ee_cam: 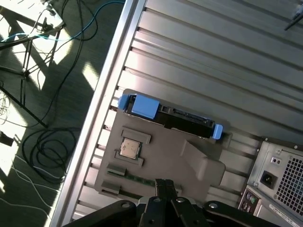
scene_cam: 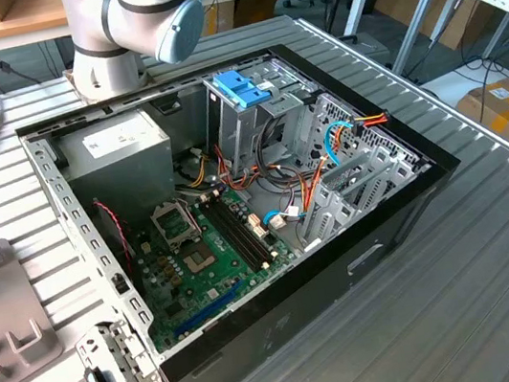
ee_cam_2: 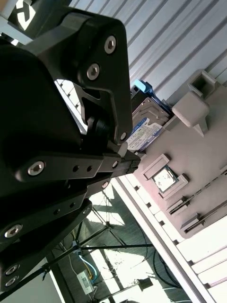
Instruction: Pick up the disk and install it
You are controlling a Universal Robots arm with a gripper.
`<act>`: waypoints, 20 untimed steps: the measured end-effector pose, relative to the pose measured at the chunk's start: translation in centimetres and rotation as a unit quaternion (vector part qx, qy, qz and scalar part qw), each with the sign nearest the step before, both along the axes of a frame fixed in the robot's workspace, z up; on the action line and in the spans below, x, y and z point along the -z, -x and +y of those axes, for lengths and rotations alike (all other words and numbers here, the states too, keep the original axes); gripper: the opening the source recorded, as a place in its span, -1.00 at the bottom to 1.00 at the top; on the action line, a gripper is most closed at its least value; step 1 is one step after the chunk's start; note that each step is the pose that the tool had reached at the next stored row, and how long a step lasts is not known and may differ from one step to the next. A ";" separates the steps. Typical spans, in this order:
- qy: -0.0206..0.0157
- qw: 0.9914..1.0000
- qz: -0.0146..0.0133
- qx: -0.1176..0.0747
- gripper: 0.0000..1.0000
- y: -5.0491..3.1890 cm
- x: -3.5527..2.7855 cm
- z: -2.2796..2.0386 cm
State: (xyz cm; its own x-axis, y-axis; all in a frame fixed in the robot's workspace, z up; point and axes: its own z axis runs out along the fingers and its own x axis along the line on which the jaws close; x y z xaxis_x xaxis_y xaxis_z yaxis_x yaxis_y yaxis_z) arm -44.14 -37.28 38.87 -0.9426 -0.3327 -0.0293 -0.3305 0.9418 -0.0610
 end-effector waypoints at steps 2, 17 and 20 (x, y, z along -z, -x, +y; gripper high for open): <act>0.000 1.000 0.000 -0.004 -0.79 0.00 0.00 0.00; 0.000 0.999 0.000 -0.033 -0.79 0.00 0.00 0.00; 0.000 0.999 0.000 -0.038 -0.79 0.00 0.00 0.00</act>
State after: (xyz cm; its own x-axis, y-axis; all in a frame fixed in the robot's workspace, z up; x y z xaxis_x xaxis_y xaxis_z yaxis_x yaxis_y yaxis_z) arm -44.14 -37.28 38.87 -0.9146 -0.4033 -0.0293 -0.4011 0.9140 -0.0610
